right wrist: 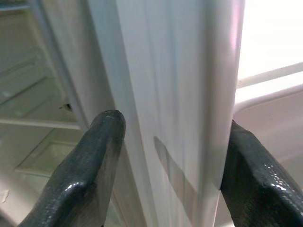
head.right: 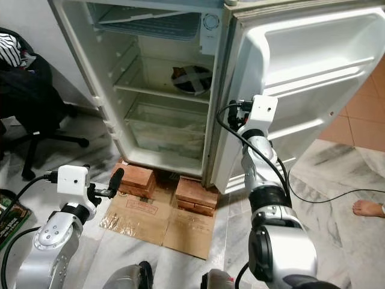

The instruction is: Restocking fridge

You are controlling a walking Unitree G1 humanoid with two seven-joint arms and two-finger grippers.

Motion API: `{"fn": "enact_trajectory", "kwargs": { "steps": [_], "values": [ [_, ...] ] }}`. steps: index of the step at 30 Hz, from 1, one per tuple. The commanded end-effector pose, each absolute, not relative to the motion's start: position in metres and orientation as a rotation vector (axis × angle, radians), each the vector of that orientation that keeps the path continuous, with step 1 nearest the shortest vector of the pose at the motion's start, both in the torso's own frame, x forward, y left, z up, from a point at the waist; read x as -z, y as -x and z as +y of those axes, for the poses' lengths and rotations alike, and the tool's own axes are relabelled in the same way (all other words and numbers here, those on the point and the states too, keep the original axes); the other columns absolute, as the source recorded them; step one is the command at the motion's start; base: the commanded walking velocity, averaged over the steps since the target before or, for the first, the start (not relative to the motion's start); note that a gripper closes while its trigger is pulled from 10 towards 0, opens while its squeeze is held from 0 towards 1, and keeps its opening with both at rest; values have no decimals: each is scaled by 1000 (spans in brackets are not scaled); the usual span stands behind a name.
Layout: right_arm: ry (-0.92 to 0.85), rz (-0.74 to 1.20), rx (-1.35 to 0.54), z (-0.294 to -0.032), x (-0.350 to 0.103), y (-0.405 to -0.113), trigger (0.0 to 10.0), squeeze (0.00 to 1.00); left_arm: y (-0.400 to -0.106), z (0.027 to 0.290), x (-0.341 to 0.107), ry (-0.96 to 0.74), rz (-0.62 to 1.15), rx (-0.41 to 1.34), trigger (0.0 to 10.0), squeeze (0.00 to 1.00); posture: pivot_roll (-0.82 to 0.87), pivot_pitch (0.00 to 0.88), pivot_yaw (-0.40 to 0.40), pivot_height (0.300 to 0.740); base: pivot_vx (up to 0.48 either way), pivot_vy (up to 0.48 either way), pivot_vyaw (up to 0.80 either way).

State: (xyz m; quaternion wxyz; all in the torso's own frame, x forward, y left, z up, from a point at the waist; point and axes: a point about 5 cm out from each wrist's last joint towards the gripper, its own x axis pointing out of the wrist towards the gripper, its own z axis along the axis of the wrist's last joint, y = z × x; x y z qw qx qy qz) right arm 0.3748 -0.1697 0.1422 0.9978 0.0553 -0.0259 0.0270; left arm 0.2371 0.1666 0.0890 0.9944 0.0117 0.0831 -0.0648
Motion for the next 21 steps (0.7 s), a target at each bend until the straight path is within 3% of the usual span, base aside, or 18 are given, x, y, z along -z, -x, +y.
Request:
{"fn": "enact_trajectory", "kwargs": {
  "steps": [1,21],
  "values": [
    [-91,-52,-201,-140,-139,-371,0,0,-237,168,-90,-39,169,121,10000,0,130,161,41,740,0,0,0],
    [-17,-136,-349,-126,-149,-358,0,0,-242,167,-90,-47,160,103,10000,0,116,147,36,740,0,0,0]
  ]
}}
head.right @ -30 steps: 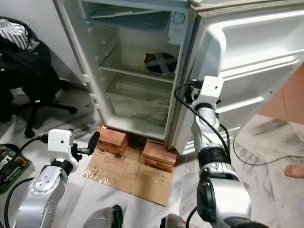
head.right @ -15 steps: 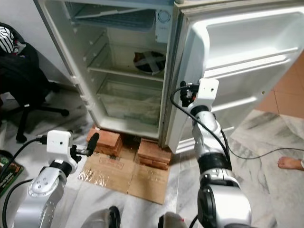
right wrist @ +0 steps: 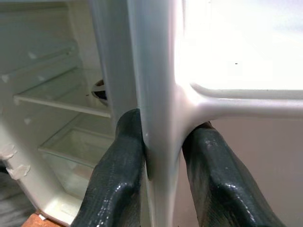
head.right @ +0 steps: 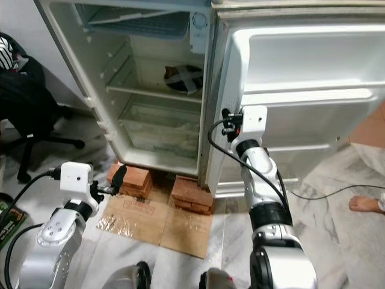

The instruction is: Restocking fridge

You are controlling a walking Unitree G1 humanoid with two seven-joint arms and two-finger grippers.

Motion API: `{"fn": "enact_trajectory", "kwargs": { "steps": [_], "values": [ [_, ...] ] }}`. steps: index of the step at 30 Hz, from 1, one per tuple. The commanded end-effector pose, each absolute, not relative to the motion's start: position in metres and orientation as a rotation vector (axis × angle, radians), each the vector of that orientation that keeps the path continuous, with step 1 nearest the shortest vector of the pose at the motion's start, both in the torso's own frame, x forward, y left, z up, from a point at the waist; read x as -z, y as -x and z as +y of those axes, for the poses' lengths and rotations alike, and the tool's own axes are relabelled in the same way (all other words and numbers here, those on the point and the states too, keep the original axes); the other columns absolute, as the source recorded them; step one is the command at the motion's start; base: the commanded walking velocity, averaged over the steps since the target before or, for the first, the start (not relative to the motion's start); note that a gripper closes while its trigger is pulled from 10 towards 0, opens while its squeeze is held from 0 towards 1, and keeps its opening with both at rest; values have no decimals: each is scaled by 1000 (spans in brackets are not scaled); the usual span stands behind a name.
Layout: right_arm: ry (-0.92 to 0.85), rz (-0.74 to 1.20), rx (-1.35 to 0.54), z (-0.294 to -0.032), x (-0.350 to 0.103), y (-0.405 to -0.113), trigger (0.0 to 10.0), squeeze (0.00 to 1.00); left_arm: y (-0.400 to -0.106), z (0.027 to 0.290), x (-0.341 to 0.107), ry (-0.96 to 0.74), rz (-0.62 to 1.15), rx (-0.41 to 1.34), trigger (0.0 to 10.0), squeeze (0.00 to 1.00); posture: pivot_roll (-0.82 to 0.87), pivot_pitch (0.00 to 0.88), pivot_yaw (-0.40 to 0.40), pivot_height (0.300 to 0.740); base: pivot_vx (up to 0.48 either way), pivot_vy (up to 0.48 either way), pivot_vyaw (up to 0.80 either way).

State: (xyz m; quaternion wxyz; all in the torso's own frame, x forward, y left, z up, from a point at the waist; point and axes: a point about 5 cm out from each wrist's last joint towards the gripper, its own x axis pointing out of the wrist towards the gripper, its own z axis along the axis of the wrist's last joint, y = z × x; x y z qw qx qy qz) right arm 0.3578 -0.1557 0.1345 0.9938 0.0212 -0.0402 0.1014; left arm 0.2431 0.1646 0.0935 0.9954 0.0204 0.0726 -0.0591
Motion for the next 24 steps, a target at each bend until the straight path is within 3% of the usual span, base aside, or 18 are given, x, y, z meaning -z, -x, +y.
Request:
{"fn": "enact_trajectory", "kwargs": {
  "steps": [1,8,12,24],
  "values": [
    [-20,-137,-359,-124,-149,-358,0,0,-242,167,-90,-41,164,102,10000,0,113,146,38,740,0,0,0],
    [14,-153,-444,-115,-152,-350,0,0,-244,166,-89,-26,169,105,10000,0,105,146,38,740,0,0,0],
    [19,-154,-446,-116,-153,-348,0,0,-244,165,-88,-23,172,104,10000,0,105,146,38,740,0,256,0],
    [42,-155,-472,-114,-155,-342,0,0,-247,164,-88,-22,169,104,10000,0,96,141,37,740,-261,333,0]
  ]
}}
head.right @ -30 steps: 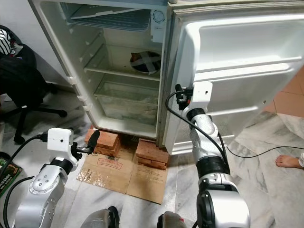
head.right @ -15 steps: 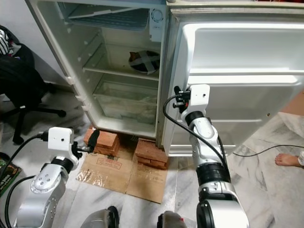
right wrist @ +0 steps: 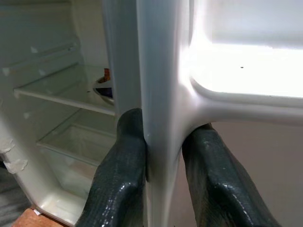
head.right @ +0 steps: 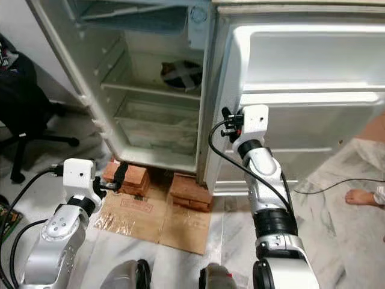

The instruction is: Restocking fridge

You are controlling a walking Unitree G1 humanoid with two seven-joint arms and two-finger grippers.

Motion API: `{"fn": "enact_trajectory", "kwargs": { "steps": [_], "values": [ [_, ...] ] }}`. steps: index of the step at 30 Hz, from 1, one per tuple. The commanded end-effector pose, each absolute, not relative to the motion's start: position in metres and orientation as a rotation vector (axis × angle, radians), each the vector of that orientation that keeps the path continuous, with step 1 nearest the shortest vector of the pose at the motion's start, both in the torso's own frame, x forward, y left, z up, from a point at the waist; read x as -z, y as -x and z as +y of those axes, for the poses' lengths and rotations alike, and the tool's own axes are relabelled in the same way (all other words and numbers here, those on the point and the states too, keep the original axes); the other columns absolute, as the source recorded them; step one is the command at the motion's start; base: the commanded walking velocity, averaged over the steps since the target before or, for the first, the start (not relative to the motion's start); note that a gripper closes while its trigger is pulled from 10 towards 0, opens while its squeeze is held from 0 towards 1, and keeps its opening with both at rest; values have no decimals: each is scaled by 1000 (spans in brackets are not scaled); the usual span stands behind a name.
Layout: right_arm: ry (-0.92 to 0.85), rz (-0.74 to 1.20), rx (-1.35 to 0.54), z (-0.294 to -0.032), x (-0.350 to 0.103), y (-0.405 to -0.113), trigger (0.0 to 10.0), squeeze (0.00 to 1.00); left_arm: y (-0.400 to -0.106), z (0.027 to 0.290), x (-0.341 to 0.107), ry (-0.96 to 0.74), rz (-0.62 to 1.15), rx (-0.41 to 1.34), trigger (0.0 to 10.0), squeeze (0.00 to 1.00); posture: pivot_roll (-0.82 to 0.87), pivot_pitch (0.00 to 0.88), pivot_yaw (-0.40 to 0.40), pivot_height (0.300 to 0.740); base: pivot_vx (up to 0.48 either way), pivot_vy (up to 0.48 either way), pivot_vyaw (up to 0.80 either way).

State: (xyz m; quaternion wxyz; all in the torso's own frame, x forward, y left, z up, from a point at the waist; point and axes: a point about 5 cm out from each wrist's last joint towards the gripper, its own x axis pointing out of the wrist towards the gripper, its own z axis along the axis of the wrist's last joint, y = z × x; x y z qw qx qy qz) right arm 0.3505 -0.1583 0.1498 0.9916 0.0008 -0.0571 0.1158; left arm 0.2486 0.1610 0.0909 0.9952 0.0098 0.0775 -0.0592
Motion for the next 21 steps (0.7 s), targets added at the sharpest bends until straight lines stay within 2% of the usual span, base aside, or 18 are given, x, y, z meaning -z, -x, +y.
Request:
{"fn": "enact_trajectory", "kwargs": {
  "steps": [1,2,3,4,5,11,19,20,21],
  "values": [
    [41,-156,-477,-114,-156,-342,0,0,-247,164,-88,-23,169,104,10000,0,96,141,37,740,-262,337,0],
    [45,-157,-493,-112,-156,-340,0,0,-247,164,-88,-24,169,106,10000,0,93,140,38,740,-262,322,0],
    [44,-157,-516,-111,-156,-338,1098,0,-247,163,-88,-24,169,106,10000,0,93,140,38,740,-259,315,0],
    [44,-156,-539,-109,-157,-336,4745,0,-247,163,-88,-25,168,107,10000,0,93,140,38,740,-262,315,0],
    [46,-157,-557,-107,-157,-334,10000,0,-247,163,-88,-25,168,108,10000,0,93,140,38,740,-255,319,0],
    [83,-137,-602,-107,-155,-328,10000,0,-249,162,-87,-23,168,110,10000,0,85,138,36,740,-254,313,0],
    [127,-85,-490,-120,-152,-337,10000,0,-250,161,-87,-17,163,110,10000,0,77,133,34,740,0,0,0],
    [118,-84,-482,-121,-152,-337,10000,949,-250,161,-87,-17,164,110,10000,0,78,133,35,740,0,0,0],
    [111,-83,-475,-121,-153,-338,10000,949,-250,161,-87,-17,164,110,10000,0,78,133,33,740,0,0,0]
  ]
}}
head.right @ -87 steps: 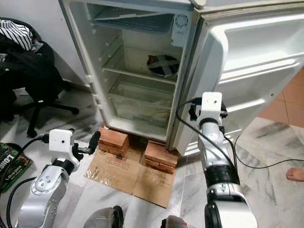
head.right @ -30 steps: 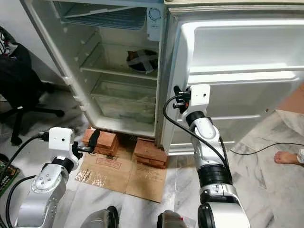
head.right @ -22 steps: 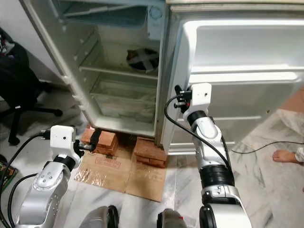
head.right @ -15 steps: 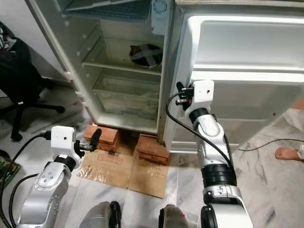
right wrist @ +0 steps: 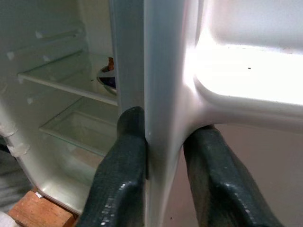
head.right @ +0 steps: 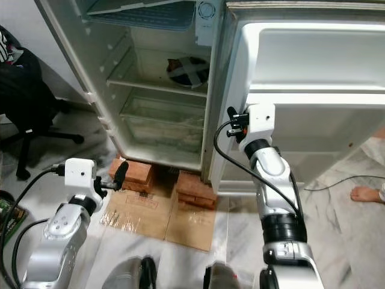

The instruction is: Restocking fridge

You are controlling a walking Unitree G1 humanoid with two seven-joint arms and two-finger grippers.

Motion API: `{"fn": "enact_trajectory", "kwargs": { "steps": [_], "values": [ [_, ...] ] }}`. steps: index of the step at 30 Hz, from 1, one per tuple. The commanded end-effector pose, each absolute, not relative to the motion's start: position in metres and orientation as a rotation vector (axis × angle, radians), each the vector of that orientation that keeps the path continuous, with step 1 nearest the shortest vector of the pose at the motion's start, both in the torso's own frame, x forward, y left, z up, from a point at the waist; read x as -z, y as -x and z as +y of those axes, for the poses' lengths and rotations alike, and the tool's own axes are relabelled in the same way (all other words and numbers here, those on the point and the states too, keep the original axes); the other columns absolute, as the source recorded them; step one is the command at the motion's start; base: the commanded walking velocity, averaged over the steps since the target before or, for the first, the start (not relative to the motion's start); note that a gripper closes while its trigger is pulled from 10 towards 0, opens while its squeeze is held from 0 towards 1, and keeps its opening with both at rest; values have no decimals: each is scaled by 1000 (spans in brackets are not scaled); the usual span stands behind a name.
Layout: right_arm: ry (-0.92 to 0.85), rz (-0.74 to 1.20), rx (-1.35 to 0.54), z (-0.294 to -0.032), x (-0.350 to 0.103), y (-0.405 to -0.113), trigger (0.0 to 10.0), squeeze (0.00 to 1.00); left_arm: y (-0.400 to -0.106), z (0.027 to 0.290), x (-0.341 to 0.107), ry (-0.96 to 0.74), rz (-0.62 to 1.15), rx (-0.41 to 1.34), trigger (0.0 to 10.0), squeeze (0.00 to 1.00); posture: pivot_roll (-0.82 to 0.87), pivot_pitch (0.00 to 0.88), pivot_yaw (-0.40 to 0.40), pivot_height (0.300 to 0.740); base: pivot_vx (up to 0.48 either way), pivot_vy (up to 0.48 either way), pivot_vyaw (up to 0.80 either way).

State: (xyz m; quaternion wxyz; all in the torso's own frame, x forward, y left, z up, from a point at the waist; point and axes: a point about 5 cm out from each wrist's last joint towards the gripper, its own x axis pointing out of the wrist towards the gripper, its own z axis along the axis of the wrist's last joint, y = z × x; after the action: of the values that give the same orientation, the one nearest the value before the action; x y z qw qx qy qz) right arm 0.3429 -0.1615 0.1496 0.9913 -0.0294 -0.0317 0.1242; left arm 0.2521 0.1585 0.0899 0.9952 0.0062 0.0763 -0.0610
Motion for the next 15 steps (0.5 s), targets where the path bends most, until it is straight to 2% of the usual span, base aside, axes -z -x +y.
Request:
{"fn": "enact_trajectory", "kwargs": {
  "steps": [1,6,7,8,9,10,11,12,15],
  "values": [
    [110,-83,-475,-121,-153,-338,10000,1000,-250,161,-87,-17,164,110,10000,0,78,133,33,740,0,0,0],
    [132,-87,-465,-122,-154,-337,10000,1000,-250,161,-86,-18,165,106,10000,0,78,133,31,740,0,0,0],
    [137,-86,-464,-122,-154,-337,10000,875,-250,161,-86,-19,165,106,10000,0,78,133,31,740,0,0,0],
    [139,-84,-465,-123,-153,-336,10000,435,-250,161,-87,-18,164,107,10000,0,78,133,31,740,0,0,0],
    [135,-79,-468,-123,-153,-335,10000,216,-250,161,-86,-17,164,108,10000,0,78,133,31,740,0,0,0],
    [130,-75,-472,-123,-152,-334,10000,98,-250,161,-86,-16,164,108,10000,0,78,133,31,740,0,0,0],
    [126,-72,-475,-123,-152,-334,10000,98,-250,161,-86,-15,164,107,10000,0,78,133,31,740,0,0,0],
    [126,-67,-489,-123,-151,-331,10000,0,-250,161,-86,-14,165,107,10000,0,74,135,32,740,0,0,0],
    [103,-57,-577,-119,-150,-320,10000,0,-250,161,-86,-10,165,106,10000,0,72,136,33,740,0,0,0]
  ]
}}
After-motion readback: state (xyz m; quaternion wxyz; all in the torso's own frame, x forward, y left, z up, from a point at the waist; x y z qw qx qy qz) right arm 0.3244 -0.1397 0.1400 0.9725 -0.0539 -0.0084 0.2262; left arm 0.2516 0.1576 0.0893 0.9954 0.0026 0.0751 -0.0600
